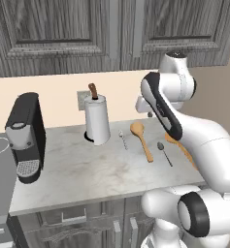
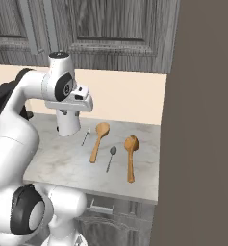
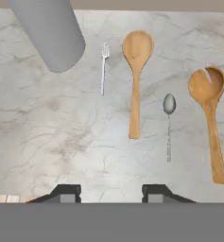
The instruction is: Organize the utensils by type. Pick up the wooden spoons from the counter and place them in the open cabinet. Then pick up the metallic utensils from the counter and place them in the open drawer.
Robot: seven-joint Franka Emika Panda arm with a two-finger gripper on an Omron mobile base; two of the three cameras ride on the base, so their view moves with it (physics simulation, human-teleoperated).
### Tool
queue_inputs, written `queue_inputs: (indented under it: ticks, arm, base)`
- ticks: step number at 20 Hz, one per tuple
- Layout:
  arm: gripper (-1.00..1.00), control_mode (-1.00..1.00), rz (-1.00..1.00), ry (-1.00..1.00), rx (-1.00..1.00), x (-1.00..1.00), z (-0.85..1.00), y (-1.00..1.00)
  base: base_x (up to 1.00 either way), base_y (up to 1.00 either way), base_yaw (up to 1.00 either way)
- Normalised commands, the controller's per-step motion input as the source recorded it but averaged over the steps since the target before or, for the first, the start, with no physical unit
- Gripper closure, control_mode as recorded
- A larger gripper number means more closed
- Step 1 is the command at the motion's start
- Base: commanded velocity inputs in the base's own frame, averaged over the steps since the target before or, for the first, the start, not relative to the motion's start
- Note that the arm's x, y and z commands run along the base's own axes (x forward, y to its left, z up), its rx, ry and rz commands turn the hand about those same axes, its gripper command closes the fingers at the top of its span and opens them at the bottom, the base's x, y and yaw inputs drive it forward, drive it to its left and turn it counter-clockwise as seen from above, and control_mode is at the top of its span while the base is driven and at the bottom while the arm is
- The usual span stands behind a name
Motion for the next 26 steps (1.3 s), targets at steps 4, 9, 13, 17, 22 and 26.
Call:
queue_inputs:
  ticks: [4,9,13,17,22,26]
  arm:
    - [-1.00,-1.00,0.02,-0.02,0.00,-0.24,-0.04,-0.04]
    - [-1.00,-1.00,0.05,0.00,0.00,-0.47,-0.23,-0.16]
    - [-1.00,-1.00,0.01,0.00,-0.01,-0.33,-0.32,-0.12]
    - [-1.00,-1.00,0.00,0.01,-0.08,-0.11,-0.41,-0.03]
    - [-1.00,-1.00,0.00,0.01,-0.16,0.17,-0.42,0.00]
    - [-1.00,-1.00,0.00,0.00,-0.11,0.39,-0.38,0.00]
  base:
    - [0.00,0.00,0.00]
    - [0.00,0.00,0.00]
    - [0.00,0.00,0.00]
    - [0.00,0.00,0.00]
    - [0.00,0.00,0.00]
    - [0.00,0.00,0.00]
